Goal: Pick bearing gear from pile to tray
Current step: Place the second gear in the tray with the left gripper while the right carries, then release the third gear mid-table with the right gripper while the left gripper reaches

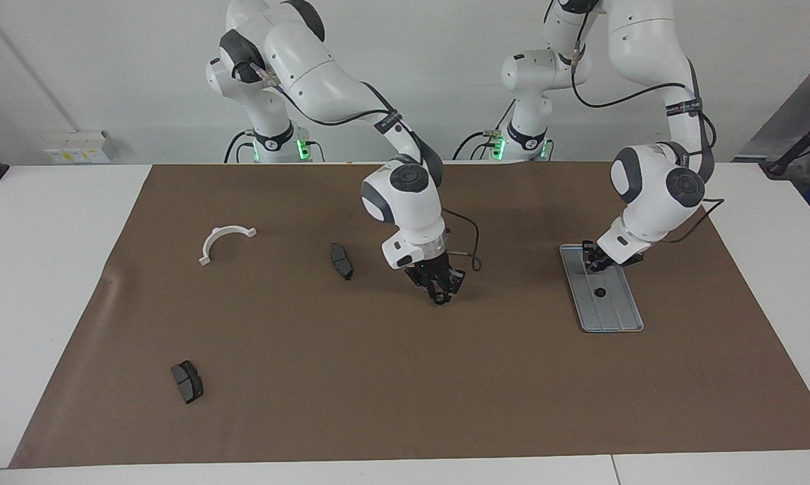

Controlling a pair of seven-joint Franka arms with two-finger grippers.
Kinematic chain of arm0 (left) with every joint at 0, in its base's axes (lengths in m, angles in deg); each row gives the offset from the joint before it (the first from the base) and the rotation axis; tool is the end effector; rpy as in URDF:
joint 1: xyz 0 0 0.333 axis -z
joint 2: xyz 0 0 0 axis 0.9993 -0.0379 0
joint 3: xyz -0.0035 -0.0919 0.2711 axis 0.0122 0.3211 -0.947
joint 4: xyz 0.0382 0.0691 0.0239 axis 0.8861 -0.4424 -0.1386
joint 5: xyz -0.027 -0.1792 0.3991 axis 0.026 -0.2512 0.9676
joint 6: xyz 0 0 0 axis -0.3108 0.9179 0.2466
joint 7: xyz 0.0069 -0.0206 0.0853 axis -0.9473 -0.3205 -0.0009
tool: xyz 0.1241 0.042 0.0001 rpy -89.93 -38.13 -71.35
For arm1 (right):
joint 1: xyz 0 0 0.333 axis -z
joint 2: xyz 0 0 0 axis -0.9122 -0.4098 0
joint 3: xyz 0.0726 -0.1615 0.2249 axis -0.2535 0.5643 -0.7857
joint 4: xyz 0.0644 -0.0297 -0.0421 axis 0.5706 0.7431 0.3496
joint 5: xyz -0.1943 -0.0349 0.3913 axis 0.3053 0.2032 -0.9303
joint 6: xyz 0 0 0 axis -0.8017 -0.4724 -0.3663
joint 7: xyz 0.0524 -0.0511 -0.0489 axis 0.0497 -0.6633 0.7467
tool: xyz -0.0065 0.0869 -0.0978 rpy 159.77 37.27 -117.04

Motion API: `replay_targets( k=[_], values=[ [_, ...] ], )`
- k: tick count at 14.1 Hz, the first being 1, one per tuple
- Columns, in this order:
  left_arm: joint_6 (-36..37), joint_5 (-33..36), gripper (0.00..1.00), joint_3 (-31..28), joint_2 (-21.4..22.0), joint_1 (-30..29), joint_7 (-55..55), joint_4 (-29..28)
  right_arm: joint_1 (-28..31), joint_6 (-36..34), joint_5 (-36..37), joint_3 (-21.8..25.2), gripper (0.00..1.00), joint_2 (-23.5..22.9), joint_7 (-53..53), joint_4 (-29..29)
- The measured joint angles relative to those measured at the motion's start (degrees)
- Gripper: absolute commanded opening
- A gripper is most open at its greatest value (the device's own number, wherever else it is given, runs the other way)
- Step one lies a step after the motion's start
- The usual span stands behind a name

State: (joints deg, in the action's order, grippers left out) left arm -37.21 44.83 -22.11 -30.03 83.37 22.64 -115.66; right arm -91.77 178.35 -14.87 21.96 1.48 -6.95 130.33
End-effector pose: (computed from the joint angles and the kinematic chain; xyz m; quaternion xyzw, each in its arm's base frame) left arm 0.5832 0.0103 0.2318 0.9901 -0.1237 -0.0652 0.0114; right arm 0.6000 0.4521 0.2250 -0.9642 0.2213 -0.0690 0.1288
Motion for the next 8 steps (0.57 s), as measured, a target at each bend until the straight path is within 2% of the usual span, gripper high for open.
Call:
replay_targets(
  k=[1,3,4,6,8],
  values=[
    [-0.5,0.0,0.55,0.0,0.3,0.0,-0.1,-0.8,0.0,-0.1,0.3,0.0,1.0,0.0,0.0,0.0],
    [-0.9,0.0,0.73,0.0,0.6,0.0,-0.2,-1.0,0.0,-1.5,3.6,0.1,1.0,0.1,0.0,-0.2],
    [-1.0,0.0,0.75,0.0,0.8,0.0,-0.3,-1.0,0.1,-3.7,7.2,0.2,1.0,0.4,0.0,-0.5],
    [-1.4,0.0,0.72,0.1,1.1,0.0,-0.3,-0.9,2.0,-7.9,12.5,0.7,1.0,2.7,0.2,-1.2],
    [-1.9,-0.1,0.72,0.5,1.5,0.6,1.6,0.1,6.6,-12.2,13.5,0.8,1.0,7.1,5.6,-1.1]
  ],
)
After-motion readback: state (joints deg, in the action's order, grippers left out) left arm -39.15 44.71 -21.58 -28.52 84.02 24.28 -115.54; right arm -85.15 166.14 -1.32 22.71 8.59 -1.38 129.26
